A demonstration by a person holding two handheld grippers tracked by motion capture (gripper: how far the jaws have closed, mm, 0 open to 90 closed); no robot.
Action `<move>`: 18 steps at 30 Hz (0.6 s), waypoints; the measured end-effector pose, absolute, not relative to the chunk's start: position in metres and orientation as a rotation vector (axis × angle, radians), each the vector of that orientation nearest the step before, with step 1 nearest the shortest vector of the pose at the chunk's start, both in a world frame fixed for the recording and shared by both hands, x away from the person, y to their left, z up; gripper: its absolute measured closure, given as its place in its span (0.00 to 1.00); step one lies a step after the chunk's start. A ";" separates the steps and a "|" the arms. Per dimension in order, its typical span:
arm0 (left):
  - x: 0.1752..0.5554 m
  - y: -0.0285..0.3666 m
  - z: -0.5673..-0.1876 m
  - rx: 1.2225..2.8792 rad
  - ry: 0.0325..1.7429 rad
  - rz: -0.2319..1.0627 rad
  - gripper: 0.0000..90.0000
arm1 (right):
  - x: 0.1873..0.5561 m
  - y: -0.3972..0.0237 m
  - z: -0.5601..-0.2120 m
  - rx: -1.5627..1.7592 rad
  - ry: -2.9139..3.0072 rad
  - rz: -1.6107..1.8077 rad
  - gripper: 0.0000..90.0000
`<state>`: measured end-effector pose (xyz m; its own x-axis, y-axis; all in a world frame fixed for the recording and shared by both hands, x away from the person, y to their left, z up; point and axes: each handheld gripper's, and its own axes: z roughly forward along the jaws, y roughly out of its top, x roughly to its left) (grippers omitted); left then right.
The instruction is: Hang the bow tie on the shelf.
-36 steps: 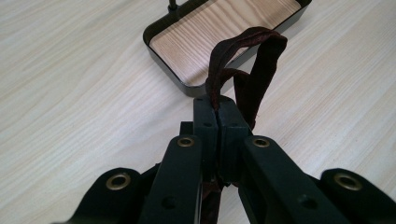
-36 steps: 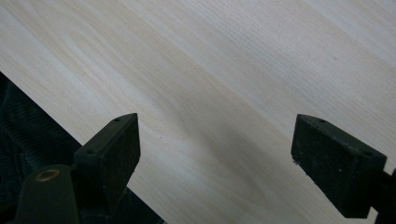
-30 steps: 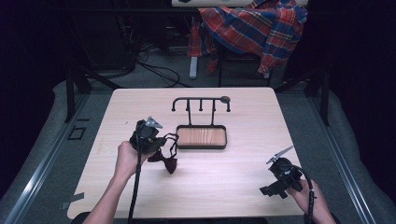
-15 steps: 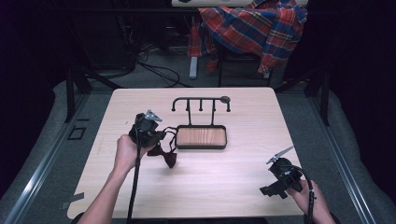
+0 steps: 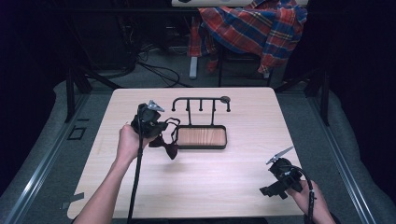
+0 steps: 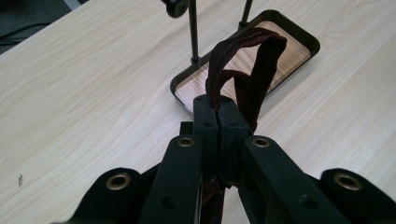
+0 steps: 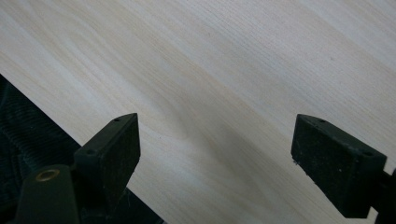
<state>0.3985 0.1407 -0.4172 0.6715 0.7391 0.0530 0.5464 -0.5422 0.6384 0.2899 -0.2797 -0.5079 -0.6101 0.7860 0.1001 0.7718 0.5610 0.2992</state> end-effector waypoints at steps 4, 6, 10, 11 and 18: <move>0.403 0.138 -0.413 2.291 0.983 0.430 0.98 | 0.290 -0.279 -0.508 1.362 2.743 0.480 0.17; 0.405 0.137 -0.411 2.293 0.982 0.435 0.98 | 0.290 -0.279 -0.508 1.358 2.743 0.473 0.17; 0.409 0.137 -0.408 2.293 0.985 0.437 0.98 | 0.290 -0.279 -0.508 1.365 2.741 0.484 0.17; 0.409 0.137 -0.406 2.294 0.983 0.438 0.98 | 0.290 -0.279 -0.508 1.365 2.741 0.484 0.17; 0.412 0.134 -0.398 2.285 0.971 0.452 0.98 | 0.290 -0.279 -0.508 1.349 2.749 0.468 0.17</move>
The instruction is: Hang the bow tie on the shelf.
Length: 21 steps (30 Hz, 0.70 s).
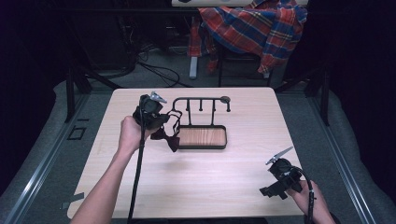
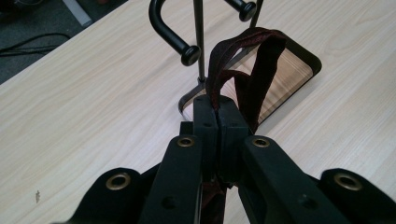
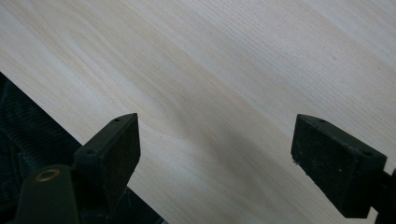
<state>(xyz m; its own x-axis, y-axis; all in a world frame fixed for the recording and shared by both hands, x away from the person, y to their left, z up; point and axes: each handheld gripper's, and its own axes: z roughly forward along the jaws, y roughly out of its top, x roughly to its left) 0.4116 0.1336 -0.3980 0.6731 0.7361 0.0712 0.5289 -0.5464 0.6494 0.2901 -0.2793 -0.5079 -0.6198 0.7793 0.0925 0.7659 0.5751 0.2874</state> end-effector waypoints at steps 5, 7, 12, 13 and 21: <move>0.414 0.133 -0.395 2.275 0.967 0.442 0.98 | 0.290 -0.279 -0.508 1.350 2.748 0.468 0.17; 0.416 0.133 -0.393 2.276 0.968 0.442 0.98 | 0.290 -0.280 -0.508 1.349 2.744 0.465 0.17; 0.422 0.133 -0.387 2.245 0.975 0.419 0.98 | 0.290 -0.279 -0.508 1.349 2.751 0.469 0.17; 0.422 0.133 -0.387 2.245 0.975 0.419 0.98 | 0.290 -0.279 -0.508 1.349 2.751 0.469 0.17; 0.432 0.134 -0.382 2.243 0.992 0.431 0.98 | 0.290 -0.279 -0.509 1.354 2.746 0.473 0.17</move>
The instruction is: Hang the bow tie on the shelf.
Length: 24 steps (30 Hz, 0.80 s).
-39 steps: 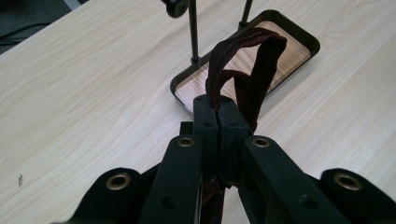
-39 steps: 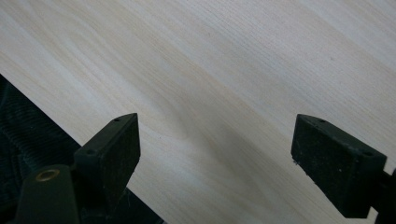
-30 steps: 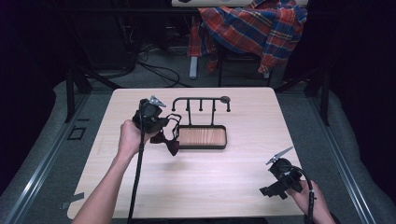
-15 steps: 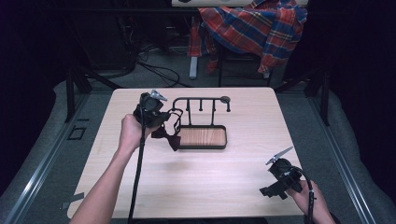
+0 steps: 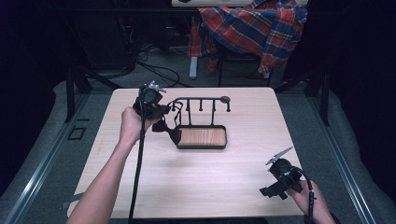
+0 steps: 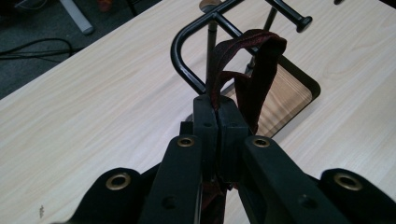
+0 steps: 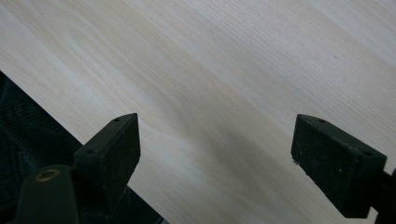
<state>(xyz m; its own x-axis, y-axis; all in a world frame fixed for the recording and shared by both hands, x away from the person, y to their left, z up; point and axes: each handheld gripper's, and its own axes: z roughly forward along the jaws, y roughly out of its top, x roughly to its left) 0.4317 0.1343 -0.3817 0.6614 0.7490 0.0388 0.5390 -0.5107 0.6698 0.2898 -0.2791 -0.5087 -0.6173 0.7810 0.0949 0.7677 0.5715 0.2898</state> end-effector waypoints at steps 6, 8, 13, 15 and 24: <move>0.440 0.135 -0.383 2.254 1.016 0.444 0.98 | 0.290 -0.279 -0.509 1.348 2.751 0.466 0.17; 0.441 0.135 -0.384 2.253 1.021 0.442 0.98 | 0.290 -0.279 -0.509 1.347 2.751 0.465 0.17; 0.447 0.135 -0.390 2.266 1.045 0.448 0.98 | 0.290 -0.279 -0.508 1.342 2.761 0.453 0.17; 0.449 0.135 -0.391 2.273 1.050 0.457 0.98 | 0.290 -0.279 -0.508 1.342 2.762 0.453 0.17; 0.455 0.130 -0.397 2.291 1.055 0.504 0.98 | 0.290 -0.278 -0.509 1.342 2.765 0.462 0.17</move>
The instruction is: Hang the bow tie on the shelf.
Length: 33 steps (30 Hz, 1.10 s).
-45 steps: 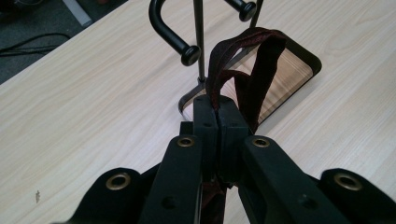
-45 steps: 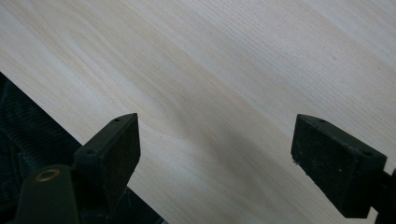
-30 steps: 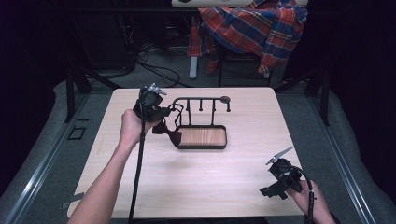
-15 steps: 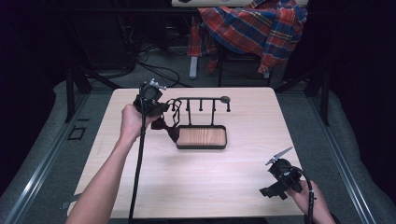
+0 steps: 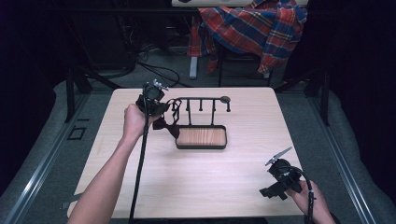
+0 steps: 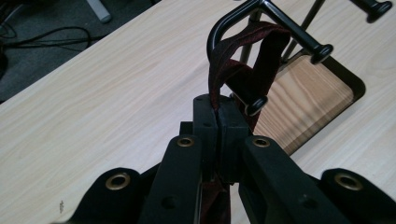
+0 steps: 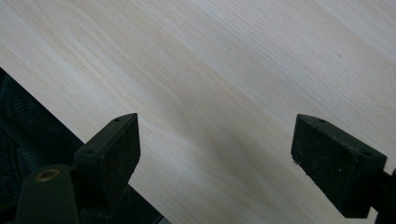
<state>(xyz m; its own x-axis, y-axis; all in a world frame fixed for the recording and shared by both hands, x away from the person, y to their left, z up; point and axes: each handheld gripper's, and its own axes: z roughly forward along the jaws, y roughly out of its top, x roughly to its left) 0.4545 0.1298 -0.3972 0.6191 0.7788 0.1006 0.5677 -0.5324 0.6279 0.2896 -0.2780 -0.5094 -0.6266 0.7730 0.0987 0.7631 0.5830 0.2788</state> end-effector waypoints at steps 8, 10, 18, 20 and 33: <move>0.460 0.129 -0.403 2.305 1.072 0.519 0.98 | 0.290 -0.278 -0.510 1.344 2.767 0.461 0.17; 0.462 0.130 -0.405 2.305 1.076 0.523 0.98 | 0.290 -0.278 -0.509 1.336 2.770 0.447 0.17; 0.467 0.130 -0.414 2.318 1.093 0.524 0.98 | 0.289 -0.277 -0.510 1.333 2.766 0.440 0.17; 0.468 0.131 -0.418 2.312 1.104 0.526 0.98 | 0.289 -0.277 -0.510 1.330 2.766 0.440 0.17; 0.473 0.133 -0.425 2.264 1.123 0.548 0.97 | 0.288 -0.276 -0.512 1.337 2.759 0.467 0.17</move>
<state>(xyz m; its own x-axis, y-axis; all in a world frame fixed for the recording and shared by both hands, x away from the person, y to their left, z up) 0.4726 0.1333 -0.4253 0.5682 0.8149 0.1141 0.5912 -0.5008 0.6322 0.2885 -0.2762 -0.5121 -0.6276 0.7728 0.0943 0.7608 0.5831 0.2851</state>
